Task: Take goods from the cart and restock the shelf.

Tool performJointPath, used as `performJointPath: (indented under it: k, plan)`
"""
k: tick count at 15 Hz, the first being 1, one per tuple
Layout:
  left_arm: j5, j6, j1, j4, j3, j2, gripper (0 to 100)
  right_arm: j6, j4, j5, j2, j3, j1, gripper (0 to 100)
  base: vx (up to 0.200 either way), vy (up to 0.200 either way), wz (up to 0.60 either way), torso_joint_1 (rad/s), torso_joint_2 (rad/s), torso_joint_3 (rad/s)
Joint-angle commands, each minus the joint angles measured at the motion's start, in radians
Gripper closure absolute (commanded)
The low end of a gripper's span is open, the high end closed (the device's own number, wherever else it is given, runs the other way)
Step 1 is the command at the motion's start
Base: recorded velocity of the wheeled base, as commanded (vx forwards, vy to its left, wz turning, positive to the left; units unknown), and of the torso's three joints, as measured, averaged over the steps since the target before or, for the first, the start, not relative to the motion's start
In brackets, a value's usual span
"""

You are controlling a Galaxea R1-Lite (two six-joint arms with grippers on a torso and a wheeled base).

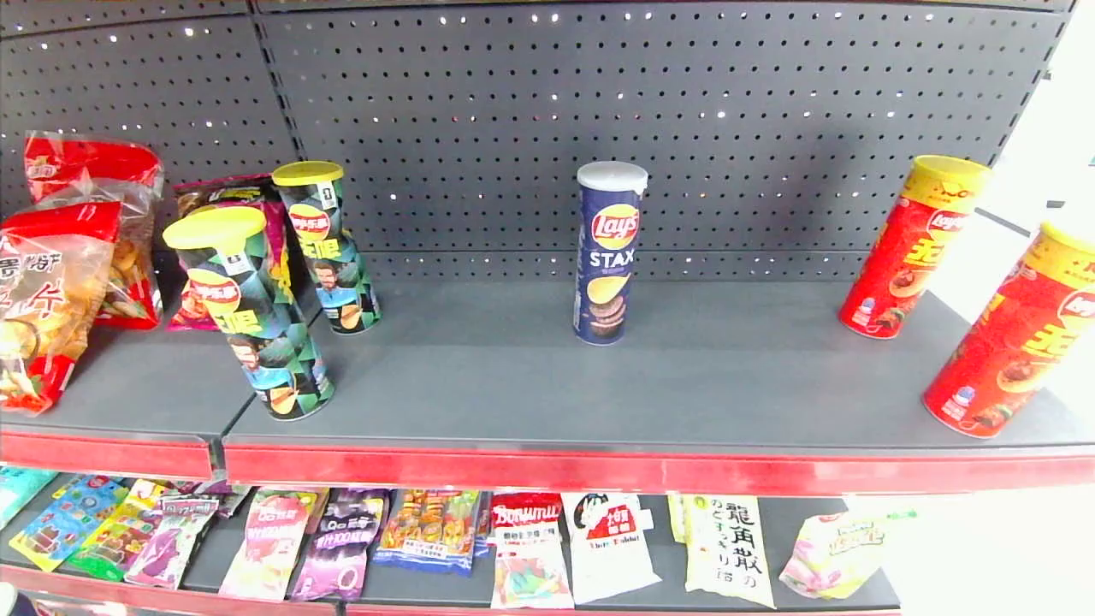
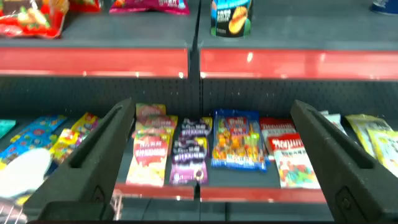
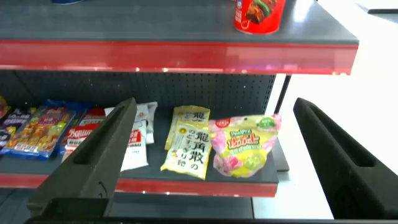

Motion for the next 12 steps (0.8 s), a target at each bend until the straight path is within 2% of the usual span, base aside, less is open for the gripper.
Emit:
performJointPath:
  k: [1, 3, 4, 12]
  plan:
    - [0.0, 0.0, 0.0, 0.0, 0.0, 0.001, 0, 0.0, 0.0, 0.0, 0.0, -0.001, 0.0, 0, -0.2, 0.0, 0.0, 0.002, 0.0, 0.007]
    - [0.0, 0.0, 0.0, 0.0, 0.0, 0.001, 0, 0.0, 0.0, 0.0, 0.0, 0.0, 0.0, 0, -0.2, 0.0, 0.0, 0.002, 0.01, 0.007]
    - [0.0, 0.002, 0.0, 0.0, 0.0, 0.001, 0, -0.002, 0.0, 0.0, 0.0, -0.001, 0.0, 0, 0.0, 0.0, 0.0, 0.0, 0.0, 0.0]
    - [0.0, 0.0, 0.0, 0.0, 0.0, 0.001, 0, -0.002, 0.0, 0.0, 0.0, -0.001, 0.0, 0, 0.0, 0.0, 0.6, 0.001, 0.0, 0.001]
